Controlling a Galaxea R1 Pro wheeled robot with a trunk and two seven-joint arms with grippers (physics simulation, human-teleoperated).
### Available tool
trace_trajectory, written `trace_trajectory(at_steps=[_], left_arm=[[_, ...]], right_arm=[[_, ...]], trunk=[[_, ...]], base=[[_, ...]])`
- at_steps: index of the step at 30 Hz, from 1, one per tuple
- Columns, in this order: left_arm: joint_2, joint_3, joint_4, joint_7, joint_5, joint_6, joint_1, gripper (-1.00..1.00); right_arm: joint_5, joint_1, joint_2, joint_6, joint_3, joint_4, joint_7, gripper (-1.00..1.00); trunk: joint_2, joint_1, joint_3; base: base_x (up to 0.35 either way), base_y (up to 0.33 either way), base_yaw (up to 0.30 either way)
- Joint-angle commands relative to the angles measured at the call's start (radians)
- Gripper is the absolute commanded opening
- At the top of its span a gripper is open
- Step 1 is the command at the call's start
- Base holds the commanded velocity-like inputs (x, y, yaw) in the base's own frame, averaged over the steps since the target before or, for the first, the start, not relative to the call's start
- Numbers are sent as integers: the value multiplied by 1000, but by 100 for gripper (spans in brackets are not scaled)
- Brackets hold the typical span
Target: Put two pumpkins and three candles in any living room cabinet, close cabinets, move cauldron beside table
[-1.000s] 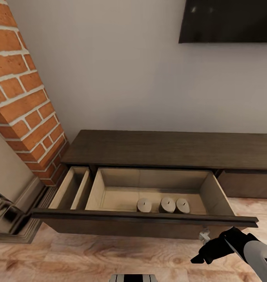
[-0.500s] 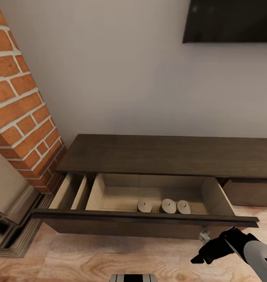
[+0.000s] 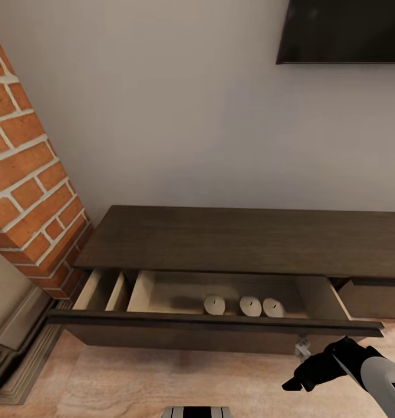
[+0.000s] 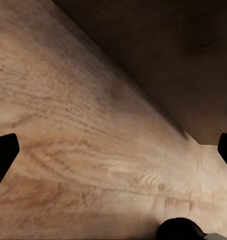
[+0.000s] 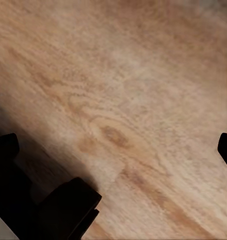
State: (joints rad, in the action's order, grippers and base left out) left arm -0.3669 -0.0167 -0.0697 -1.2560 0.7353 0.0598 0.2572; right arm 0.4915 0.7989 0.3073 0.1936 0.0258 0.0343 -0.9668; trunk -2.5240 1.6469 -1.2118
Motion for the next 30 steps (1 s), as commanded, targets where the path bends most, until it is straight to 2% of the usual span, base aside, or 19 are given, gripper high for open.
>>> trace_trajectory(at_steps=[1,6,14,30], left_arm=[[0,-2,1,-2,-2,6,1,100],[0,-2,1,-2,-2,6,1,100],[-1,-2,1,-2,-2,6,1,100],[-1,-2,1,-2,0,6,1,100]], right_arm=[[-7,0,0,10,-4,3,-4,100],[-7,0,0,10,-4,3,-4,100],[-7,0,0,10,-4,3,-4,100],[-7,0,0,10,-4,2,-4,100]], trunk=[[0,0,-1],[0,0,-1],[0,0,-1],[0,0,-1]], base=[[30,0,0],[107,0,0],[289,0,0],[114,0,0]])
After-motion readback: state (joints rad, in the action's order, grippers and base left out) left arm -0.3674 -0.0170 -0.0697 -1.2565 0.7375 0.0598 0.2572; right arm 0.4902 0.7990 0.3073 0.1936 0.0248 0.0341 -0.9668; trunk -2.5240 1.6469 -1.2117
